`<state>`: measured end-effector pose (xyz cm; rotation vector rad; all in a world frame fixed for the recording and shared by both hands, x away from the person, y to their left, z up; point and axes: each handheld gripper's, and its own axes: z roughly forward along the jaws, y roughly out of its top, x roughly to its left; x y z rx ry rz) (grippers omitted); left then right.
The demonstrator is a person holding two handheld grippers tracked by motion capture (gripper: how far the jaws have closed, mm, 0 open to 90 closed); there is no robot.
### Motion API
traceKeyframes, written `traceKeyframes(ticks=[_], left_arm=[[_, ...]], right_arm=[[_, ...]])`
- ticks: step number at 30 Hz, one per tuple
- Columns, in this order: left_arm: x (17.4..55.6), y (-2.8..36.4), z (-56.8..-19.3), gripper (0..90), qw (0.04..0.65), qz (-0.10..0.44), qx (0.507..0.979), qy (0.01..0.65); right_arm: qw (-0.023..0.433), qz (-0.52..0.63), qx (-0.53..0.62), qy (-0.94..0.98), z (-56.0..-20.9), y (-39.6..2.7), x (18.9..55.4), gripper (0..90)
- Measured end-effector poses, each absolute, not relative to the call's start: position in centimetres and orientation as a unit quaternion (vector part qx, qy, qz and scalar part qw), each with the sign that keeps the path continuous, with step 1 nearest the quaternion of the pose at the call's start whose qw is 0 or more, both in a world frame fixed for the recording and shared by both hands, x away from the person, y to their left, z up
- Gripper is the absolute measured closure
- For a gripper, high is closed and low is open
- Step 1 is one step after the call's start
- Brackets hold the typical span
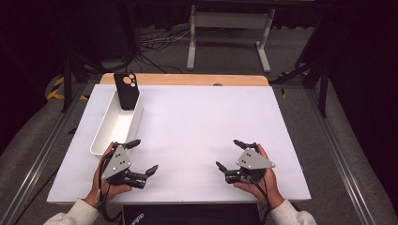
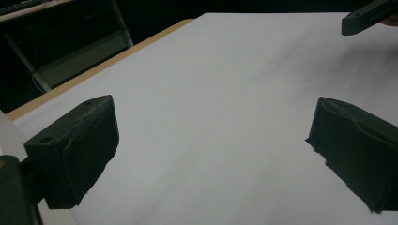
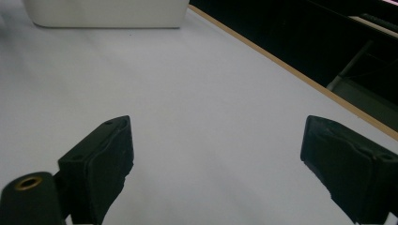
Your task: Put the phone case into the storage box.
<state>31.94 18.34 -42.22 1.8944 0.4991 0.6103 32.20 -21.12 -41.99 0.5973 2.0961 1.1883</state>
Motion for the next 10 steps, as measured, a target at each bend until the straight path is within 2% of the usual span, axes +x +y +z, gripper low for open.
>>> traceKeyframes(ticks=[10], left_arm=[[32.0,18.16,-42.38,2.9,0.52,0.249,0.789,0.212]], right_arm=[[0.318,0.454,0.234,0.799,-42.02,-21.16,32.44,10.5]])
